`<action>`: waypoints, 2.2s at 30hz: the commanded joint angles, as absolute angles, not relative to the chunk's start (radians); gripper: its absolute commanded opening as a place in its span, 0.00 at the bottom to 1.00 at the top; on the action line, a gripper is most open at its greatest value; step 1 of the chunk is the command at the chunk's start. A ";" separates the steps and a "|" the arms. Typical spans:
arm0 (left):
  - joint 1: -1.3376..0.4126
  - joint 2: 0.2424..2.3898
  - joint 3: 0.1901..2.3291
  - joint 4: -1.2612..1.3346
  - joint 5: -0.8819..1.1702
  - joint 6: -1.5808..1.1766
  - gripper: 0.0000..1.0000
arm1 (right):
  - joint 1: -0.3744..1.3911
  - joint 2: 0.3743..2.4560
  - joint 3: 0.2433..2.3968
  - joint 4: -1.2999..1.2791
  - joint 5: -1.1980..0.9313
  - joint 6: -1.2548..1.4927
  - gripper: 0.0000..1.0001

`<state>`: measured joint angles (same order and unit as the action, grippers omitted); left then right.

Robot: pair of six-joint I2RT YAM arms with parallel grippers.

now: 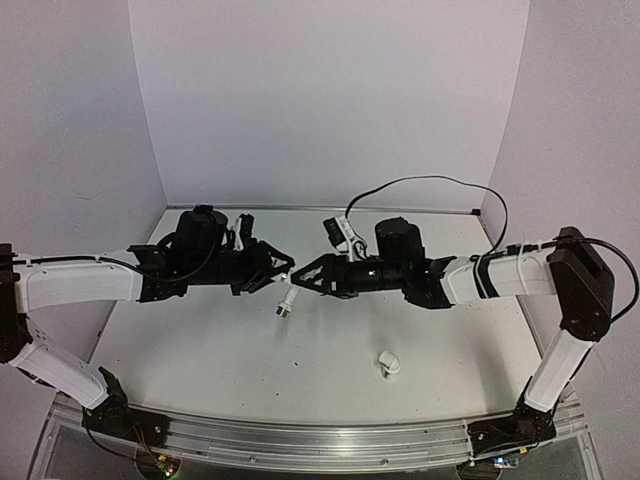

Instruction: Install the water faucets

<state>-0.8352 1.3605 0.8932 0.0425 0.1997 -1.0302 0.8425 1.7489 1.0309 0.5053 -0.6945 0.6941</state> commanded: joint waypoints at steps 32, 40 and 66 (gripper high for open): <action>-0.778 1.266 0.813 -0.120 -0.123 -1.697 0.00 | 1.216 2.057 1.572 0.035 0.350 0.163 0.25; -0.775 1.232 0.815 -0.120 -0.145 -1.547 0.65 | 1.167 1.960 1.477 0.074 0.181 0.249 0.00; -0.748 1.166 0.928 -0.023 0.887 -0.095 0.95 | 0.729 1.680 1.202 0.146 -1.442 0.911 0.00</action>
<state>-0.7471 1.0916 0.8448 -0.0883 0.6136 -0.2180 0.7246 1.7443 1.1954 0.0959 -1.3617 0.8825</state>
